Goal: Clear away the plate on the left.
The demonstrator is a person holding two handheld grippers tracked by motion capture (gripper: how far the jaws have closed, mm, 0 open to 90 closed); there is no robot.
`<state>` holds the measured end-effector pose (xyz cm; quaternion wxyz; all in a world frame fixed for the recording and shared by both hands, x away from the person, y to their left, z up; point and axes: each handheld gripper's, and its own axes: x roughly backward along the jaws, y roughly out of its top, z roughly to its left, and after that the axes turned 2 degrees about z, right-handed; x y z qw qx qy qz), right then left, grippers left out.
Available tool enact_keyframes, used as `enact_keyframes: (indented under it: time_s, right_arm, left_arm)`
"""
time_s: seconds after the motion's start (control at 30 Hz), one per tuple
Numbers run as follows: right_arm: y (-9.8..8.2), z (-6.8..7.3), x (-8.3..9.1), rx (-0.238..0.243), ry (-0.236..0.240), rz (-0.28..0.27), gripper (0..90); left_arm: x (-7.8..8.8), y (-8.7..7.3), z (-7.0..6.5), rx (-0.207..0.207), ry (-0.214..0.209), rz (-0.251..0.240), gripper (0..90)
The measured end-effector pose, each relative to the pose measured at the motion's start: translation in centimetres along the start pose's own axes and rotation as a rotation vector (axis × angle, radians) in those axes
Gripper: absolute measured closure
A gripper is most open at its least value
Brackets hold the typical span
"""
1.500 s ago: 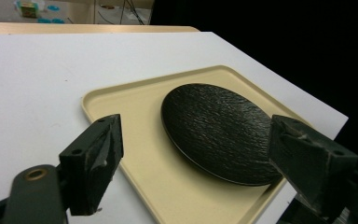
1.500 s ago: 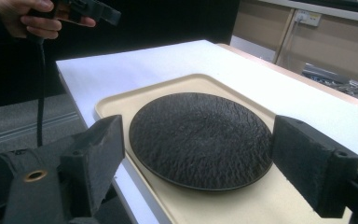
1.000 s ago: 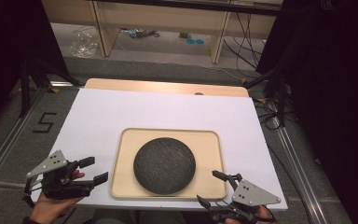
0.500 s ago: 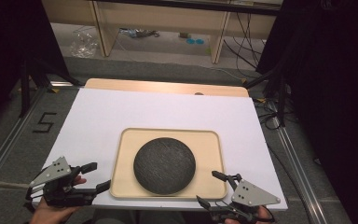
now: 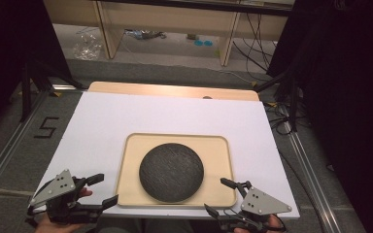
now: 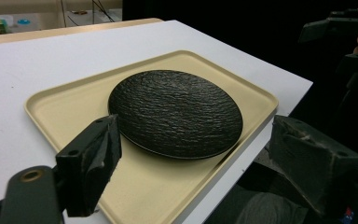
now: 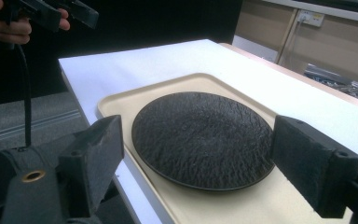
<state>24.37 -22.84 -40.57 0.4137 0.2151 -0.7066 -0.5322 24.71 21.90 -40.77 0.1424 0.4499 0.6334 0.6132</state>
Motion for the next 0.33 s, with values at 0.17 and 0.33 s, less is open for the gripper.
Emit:
enact_keyframes:
  time_s: [0.17, 0.33]
  right_arm:
    - [0.0, -0.02, 0.0, 0.0, 0.0, 0.0, 18.7]
    - [0.01, 0.0, -0.02, 0.001, 0.001, 0.0, 18.7]
  left_arm:
    - [0.14, 0.0, 0.15, 0.01, 0.007, -0.005, 15.7]
    - [0.14, -0.03, 0.27, 0.026, -0.006, -0.02, 12.2]
